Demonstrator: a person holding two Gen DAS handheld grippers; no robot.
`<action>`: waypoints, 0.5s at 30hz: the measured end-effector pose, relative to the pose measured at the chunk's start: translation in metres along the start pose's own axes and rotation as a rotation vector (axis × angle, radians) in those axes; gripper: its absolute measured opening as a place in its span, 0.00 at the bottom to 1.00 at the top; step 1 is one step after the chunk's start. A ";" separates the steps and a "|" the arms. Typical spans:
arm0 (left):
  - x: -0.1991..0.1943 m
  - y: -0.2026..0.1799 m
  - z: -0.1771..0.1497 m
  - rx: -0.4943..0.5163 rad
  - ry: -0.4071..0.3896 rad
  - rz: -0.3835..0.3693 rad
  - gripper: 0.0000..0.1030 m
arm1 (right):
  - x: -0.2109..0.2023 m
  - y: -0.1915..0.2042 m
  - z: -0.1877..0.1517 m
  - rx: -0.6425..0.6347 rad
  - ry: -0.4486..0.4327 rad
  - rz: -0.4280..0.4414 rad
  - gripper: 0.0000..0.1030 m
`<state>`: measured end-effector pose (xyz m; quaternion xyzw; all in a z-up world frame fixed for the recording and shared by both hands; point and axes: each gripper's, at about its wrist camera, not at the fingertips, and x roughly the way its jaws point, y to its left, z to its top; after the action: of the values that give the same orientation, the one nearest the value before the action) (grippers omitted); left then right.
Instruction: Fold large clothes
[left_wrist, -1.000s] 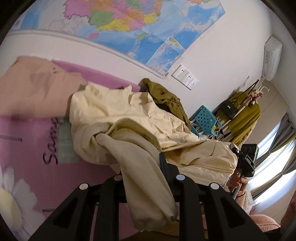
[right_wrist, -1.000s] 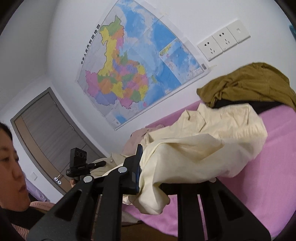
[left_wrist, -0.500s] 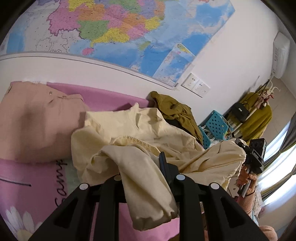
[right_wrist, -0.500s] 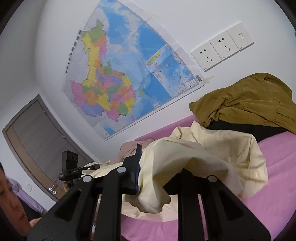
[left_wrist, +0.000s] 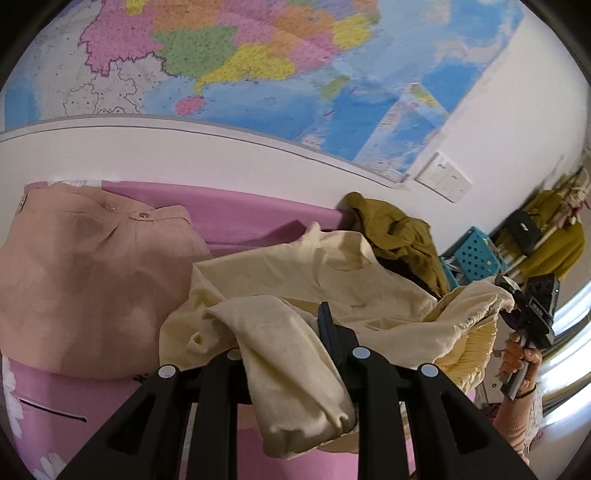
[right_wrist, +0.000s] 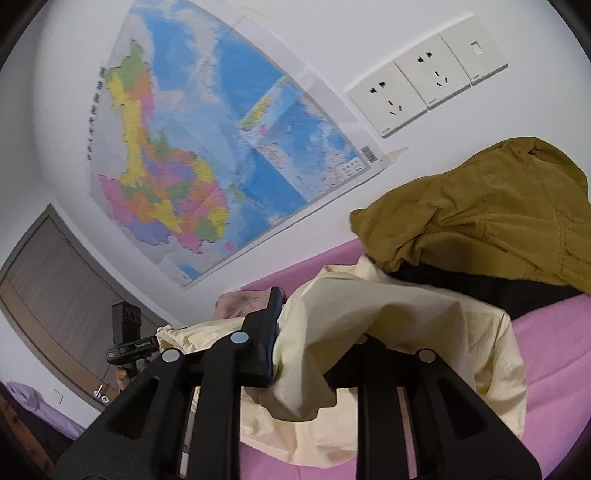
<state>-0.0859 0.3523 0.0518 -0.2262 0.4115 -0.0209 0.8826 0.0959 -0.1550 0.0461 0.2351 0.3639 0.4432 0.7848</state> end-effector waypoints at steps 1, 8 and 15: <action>0.004 0.001 0.004 -0.001 0.003 0.009 0.20 | 0.005 -0.003 0.004 0.008 0.007 -0.008 0.18; 0.044 0.012 0.032 -0.026 0.055 0.086 0.20 | 0.040 -0.034 0.023 0.071 0.050 -0.069 0.19; 0.089 0.024 0.055 -0.049 0.118 0.164 0.21 | 0.081 -0.065 0.033 0.116 0.107 -0.147 0.23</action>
<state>0.0100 0.3749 0.0093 -0.2117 0.4804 0.0484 0.8497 0.1836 -0.1189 -0.0073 0.2287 0.4467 0.3746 0.7796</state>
